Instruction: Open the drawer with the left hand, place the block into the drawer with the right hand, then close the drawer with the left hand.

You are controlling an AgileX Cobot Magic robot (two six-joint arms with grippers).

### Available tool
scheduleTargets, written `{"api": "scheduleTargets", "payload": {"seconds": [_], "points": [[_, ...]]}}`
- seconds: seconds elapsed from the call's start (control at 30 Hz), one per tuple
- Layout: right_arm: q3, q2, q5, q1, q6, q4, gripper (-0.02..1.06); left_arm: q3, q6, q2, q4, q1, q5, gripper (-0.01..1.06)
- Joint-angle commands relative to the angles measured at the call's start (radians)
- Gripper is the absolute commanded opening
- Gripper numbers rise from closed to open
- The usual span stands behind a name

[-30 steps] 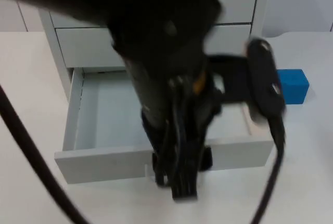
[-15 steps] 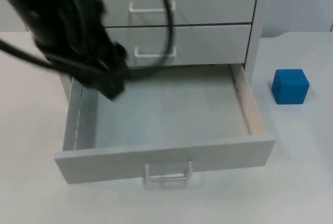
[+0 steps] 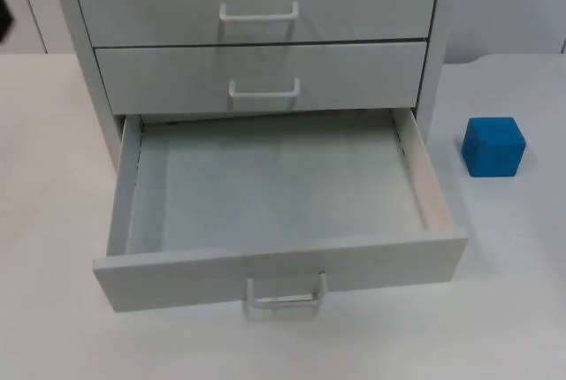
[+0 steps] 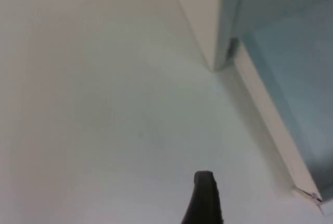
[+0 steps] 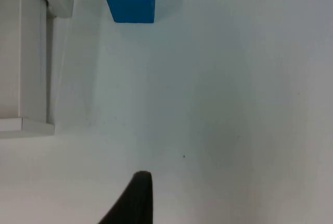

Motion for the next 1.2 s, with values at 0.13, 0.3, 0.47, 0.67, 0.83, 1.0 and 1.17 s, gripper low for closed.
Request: {"api": "scheduleTargets", "payload": {"seconds": [0.13, 0.3, 0.47, 0.67, 0.83, 1.0, 1.17], "points": [[-0.008, 0.0, -0.004, -0.005, 0.001, 0.005, 1.05, -0.001, -0.015, -0.094, -0.011, 0.165, 0.005, 0.64], [-0.008, 0.0, -0.004, -0.005, 0.001, 0.005, 1.05, -0.001, -0.015, -0.152, -0.011, 0.218, 0.007, 0.64], [-0.008, 0.0, -0.004, -0.005, 0.001, 0.005, 1.05, 0.001, -0.015, -0.198, -0.016, 0.218, 0.015, 0.87], [-0.008, 0.0, -0.004, -0.005, 0.001, 0.005, 1.05, 0.156, -0.025, -0.34, -0.023, 0.218, -0.099, 1.05], [-0.008, 0.0, -0.004, -0.005, 0.001, 0.005, 1.05, 0.352, -0.025, -0.519, -0.05, 0.218, -0.252, 1.05], [-0.008, 0.0, -0.004, -0.005, 0.001, 0.005, 1.05, 0.43, -0.025, -0.696, -0.059, 0.218, -0.274, 1.05], [-0.008, 0.0, -0.004, -0.005, 0.001, 0.005, 1.05, 0.448, -0.013, -0.793, -0.055, 0.218, -0.27, 1.05]]}}
